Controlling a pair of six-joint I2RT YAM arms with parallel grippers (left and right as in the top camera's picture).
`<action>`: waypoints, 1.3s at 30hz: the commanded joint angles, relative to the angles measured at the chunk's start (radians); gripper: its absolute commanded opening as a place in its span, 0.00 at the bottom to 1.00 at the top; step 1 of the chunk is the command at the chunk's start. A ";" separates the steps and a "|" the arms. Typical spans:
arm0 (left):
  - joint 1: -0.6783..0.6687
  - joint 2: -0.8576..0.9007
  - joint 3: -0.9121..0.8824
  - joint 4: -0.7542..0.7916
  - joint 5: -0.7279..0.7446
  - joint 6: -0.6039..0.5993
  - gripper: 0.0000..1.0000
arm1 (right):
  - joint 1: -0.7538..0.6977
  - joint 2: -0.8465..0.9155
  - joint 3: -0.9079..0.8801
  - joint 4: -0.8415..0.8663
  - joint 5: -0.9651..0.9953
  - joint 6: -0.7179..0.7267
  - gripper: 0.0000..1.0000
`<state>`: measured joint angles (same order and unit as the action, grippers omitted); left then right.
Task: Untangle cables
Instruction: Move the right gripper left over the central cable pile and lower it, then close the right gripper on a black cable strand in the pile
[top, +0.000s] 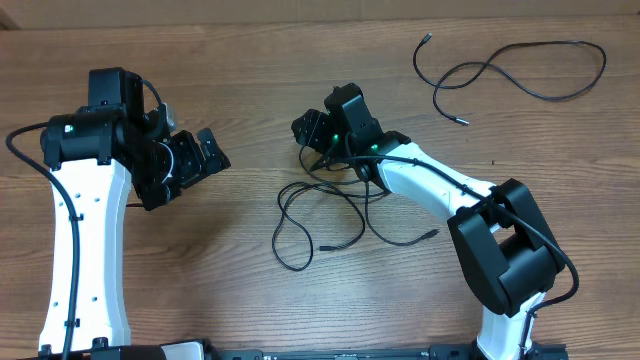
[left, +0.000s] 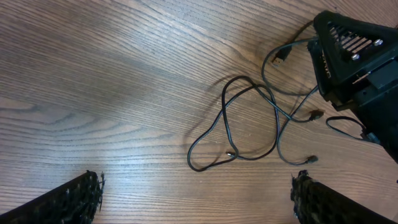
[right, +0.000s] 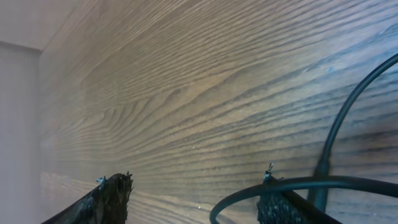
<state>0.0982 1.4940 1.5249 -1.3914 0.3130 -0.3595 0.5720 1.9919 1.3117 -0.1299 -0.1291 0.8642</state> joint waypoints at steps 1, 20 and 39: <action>-0.001 0.004 0.000 0.001 -0.010 0.023 0.99 | 0.005 0.018 -0.005 0.008 0.050 0.000 0.66; -0.001 0.004 0.000 0.002 -0.010 0.023 1.00 | 0.064 0.099 0.008 0.080 0.074 0.025 0.29; -0.001 0.004 0.000 0.002 -0.010 0.023 1.00 | 0.047 -0.335 0.031 -0.351 0.173 -0.167 0.04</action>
<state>0.0982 1.4940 1.5249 -1.3914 0.3096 -0.3595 0.6224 1.7706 1.3174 -0.4404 0.0006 0.7513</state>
